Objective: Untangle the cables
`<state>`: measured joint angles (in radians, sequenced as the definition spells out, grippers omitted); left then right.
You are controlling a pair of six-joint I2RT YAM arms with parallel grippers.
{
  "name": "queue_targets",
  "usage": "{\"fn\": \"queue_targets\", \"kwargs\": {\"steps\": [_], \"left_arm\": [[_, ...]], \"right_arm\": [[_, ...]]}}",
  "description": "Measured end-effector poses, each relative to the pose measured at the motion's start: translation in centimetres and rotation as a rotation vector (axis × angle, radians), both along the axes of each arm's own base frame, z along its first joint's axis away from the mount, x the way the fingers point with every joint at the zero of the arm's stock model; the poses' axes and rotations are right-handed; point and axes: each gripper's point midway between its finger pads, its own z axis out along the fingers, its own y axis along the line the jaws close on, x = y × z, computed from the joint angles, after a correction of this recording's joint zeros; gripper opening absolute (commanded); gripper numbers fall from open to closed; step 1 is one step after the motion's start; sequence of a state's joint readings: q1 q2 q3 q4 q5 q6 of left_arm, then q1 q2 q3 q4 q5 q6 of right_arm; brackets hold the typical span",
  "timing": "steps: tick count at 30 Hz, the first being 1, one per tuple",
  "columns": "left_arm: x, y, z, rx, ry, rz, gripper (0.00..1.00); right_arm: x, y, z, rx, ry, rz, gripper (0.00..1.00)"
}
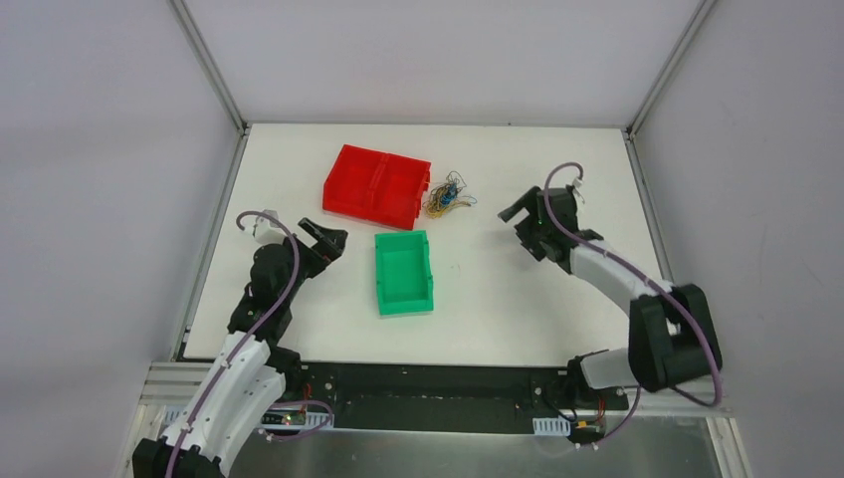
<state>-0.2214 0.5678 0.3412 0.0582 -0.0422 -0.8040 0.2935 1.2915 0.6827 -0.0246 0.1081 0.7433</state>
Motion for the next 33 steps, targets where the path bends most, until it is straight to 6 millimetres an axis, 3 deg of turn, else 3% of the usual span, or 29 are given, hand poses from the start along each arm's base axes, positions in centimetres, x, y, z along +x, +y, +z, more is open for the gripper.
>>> {"fn": "queue_targets", "kwargs": {"steps": [6, 9, 13, 17, 20, 21, 23, 26, 29, 33], "left_arm": [[0.3, -1.8, -1.6, -0.036, 0.068, -0.081, 1.0], [0.1, -2.3, -1.7, -0.048, 0.075, -0.108, 1.0], [0.0, -2.5, -0.4, -0.06, 0.027, -0.122, 1.0], [-0.2, -2.5, 1.0, -0.065, -0.027, -0.125, 1.0], [-0.3, -2.4, 1.2, -0.061, -0.035, -0.126, 0.98], [-0.3, -2.4, 1.2, -0.059, -0.034, -0.127, 0.97], [-0.2, -2.4, 0.9, -0.056, -0.025, -0.127, 0.97], [-0.1, -2.5, 0.3, -0.053, -0.004, -0.129, 0.97], [0.0, -2.7, -0.5, -0.051, 0.03, -0.136, 0.96], [0.2, -3.6, -1.8, -0.056, 0.091, -0.183, 0.95]], "right_arm": [[8.1, 7.2, 0.8, 0.076, -0.029, 0.078, 0.93], [10.6, 10.3, 0.3, 0.103, -0.035, 0.099, 0.89], [12.8, 13.2, -0.8, 0.125, -0.026, 0.106, 0.78], [14.0, 14.9, -1.9, 0.137, -0.014, 0.097, 0.51], [15.0, 15.6, -2.5, 0.147, -0.012, 0.089, 0.21], [15.0, 15.6, -2.7, 0.148, -0.007, 0.086, 0.11], [14.9, 15.6, -3.0, 0.147, -0.003, 0.083, 0.0], [14.1, 15.2, -2.9, 0.133, -0.01, 0.096, 0.0], [11.5, 14.1, -2.1, 0.102, -0.005, 0.131, 0.0], [7.7, 12.5, 1.6, 0.08, -0.053, 0.198, 0.0]]}}
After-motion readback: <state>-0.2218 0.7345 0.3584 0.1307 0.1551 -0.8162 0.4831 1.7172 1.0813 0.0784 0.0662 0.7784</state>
